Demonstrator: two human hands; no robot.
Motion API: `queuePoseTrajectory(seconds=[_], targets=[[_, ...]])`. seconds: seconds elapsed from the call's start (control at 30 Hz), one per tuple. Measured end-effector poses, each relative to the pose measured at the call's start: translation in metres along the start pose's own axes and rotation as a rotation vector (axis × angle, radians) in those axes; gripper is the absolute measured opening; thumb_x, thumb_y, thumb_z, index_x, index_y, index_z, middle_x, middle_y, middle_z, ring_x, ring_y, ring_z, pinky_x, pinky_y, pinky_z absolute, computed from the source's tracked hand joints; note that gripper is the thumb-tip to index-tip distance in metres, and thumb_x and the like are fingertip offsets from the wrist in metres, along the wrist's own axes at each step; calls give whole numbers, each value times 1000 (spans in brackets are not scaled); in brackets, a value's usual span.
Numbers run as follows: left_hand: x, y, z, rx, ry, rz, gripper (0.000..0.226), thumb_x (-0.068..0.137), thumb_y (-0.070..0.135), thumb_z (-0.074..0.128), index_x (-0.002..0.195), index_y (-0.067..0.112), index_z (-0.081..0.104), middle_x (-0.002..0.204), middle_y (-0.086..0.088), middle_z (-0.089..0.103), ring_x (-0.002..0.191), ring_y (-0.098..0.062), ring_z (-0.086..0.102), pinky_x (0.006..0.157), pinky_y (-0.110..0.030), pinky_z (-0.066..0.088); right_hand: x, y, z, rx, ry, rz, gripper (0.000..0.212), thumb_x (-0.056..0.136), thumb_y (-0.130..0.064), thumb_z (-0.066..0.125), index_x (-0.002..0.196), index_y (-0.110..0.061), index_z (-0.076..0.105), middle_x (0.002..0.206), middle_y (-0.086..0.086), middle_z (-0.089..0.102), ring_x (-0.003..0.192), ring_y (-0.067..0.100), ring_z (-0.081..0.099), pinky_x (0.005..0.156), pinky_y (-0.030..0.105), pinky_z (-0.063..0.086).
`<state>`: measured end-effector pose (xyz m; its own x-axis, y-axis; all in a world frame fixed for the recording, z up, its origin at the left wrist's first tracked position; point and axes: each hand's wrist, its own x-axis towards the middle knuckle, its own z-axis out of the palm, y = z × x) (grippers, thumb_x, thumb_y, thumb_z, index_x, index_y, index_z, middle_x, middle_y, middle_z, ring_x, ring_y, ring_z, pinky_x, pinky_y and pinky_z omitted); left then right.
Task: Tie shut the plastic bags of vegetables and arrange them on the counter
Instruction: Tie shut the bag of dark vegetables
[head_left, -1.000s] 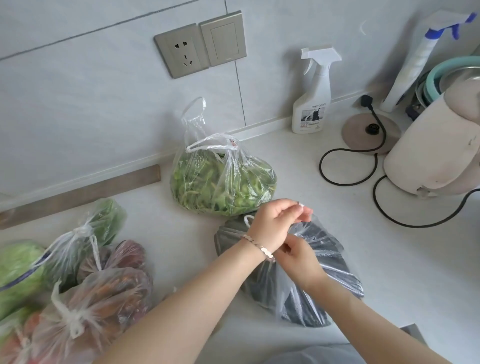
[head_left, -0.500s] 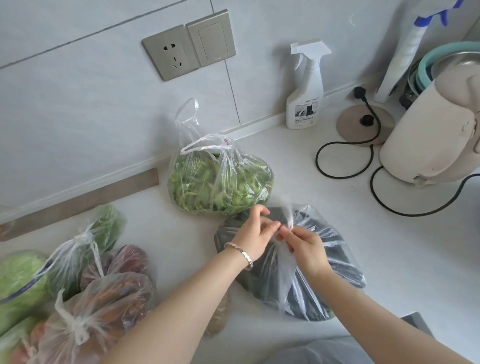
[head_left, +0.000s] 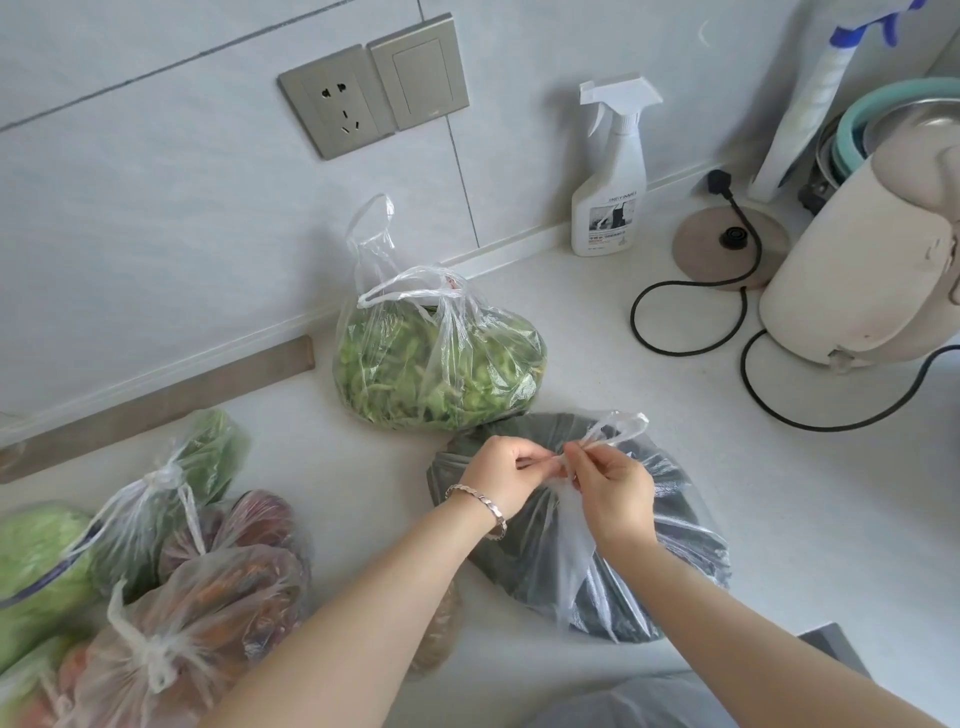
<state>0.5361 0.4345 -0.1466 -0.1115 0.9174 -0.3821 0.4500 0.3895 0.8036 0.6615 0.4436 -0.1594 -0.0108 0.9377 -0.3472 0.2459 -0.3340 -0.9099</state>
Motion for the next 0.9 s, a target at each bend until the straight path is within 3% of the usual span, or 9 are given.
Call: queuePoseTrajectory(seconds=[0.17, 0.3, 0.37, 0.47, 0.57, 0.63, 0.73, 0.83, 0.9], targets=[[-1, 0, 4, 57, 17, -64, 19, 86, 22, 61, 85, 7, 71, 86, -7, 72, 71, -7, 60, 74, -24, 47, 15, -8, -3, -78, -35, 6, 10, 76, -19, 72, 76, -11, 67, 63, -1, 65, 55, 4, 55, 57, 17, 43], [-4, 4, 7, 69, 45, -116, 28, 87, 25, 59, 60, 17, 62, 54, 5, 54, 53, -9, 45, 57, -24, 36, 14, -17, -5, -59, -48, 28, 34, 73, -18, 75, 94, -16, 49, 65, -3, 60, 55, 7, 53, 52, 14, 38], [-4, 4, 6, 62, 55, -128, 34, 87, 23, 58, 55, 14, 52, 49, 2, 38, 50, -13, 31, 52, -26, 26, 9, -15, -5, -141, -85, -111, 22, 79, -13, 69, 97, -15, 58, 67, -3, 59, 58, 8, 52, 54, 11, 40], [-4, 6, 2, 20, 23, -151, 20, 85, 22, 58, 66, 15, 60, 59, -5, 47, 59, -15, 37, 59, -25, 32, 2, -9, -6, -361, -191, -370, 21, 83, -3, 59, 103, -6, 68, 85, 4, 59, 73, 15, 55, 70, 12, 41], [-5, 9, -1, 51, 6, -152, 26, 83, 15, 58, 58, 9, 61, 48, 0, 39, 46, -9, 31, 47, -19, 28, 1, -6, -6, -500, -247, -562, 27, 74, 10, 60, 96, 0, 70, 85, 16, 57, 69, 18, 52, 67, 10, 42], [-6, 10, -4, 74, -2, -129, 34, 82, 13, 58, 49, 12, 51, 48, 0, 31, 47, -11, 26, 43, -18, 22, 4, -5, -6, -585, -269, -603, 24, 72, 12, 58, 88, 1, 71, 83, 20, 55, 63, 26, 54, 62, 26, 49], [-9, 13, -5, 119, -35, -91, 25, 83, 17, 59, 60, 7, 60, 52, -2, 37, 53, -15, 30, 51, -25, 25, 10, -7, -4, -730, -291, -615, 14, 72, 10, 59, 78, 3, 70, 86, 21, 55, 53, 32, 57, 53, 37, 54], [-11, 14, -5, 150, -21, -61, 21, 84, 18, 60, 67, 7, 65, 49, 2, 41, 50, -10, 34, 52, -23, 29, 15, -5, -6, -753, -314, -667, 3, 68, 4, 66, 66, 3, 68, 76, 19, 58, 44, 28, 56, 45, 35, 54], [-12, 13, -5, 136, -4, -34, 22, 84, 18, 59, 69, 3, 65, 52, -1, 46, 53, -12, 37, 57, -26, 33, 15, -6, -9, -682, -320, -624, 6, 74, 2, 65, 74, 3, 71, 77, 20, 60, 55, 28, 57, 55, 34, 53]])
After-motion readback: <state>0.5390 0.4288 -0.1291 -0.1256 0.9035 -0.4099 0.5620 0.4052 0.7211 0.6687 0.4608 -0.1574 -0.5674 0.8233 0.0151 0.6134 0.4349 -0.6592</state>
